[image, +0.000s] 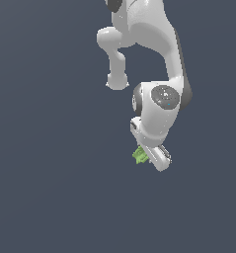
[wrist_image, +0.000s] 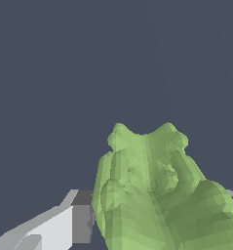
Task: Pick up the object and move it to a goal position.
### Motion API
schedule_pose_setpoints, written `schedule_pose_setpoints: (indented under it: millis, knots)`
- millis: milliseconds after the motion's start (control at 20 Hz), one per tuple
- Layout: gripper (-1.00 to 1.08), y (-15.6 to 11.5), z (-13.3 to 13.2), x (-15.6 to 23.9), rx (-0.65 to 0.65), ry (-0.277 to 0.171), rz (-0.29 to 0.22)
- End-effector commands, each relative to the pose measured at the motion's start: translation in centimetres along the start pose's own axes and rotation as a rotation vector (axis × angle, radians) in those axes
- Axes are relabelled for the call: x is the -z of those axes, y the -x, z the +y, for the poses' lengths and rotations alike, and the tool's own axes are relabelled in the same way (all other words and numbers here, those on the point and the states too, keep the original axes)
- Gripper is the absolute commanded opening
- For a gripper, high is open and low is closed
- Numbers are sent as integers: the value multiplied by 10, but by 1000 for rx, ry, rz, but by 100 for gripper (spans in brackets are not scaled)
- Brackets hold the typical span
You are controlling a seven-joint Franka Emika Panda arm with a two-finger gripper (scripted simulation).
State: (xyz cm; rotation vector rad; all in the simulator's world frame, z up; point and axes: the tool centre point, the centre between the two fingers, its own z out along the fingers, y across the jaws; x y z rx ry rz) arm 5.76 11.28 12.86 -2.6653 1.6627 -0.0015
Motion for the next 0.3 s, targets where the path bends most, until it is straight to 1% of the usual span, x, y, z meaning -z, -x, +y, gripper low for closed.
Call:
schedule_pose_setpoints:
  millis: [0,250]
  knots:
    - [-100,-1,-4,3,0,1,0]
    - [-100,-1,-8,5,0,1,0]
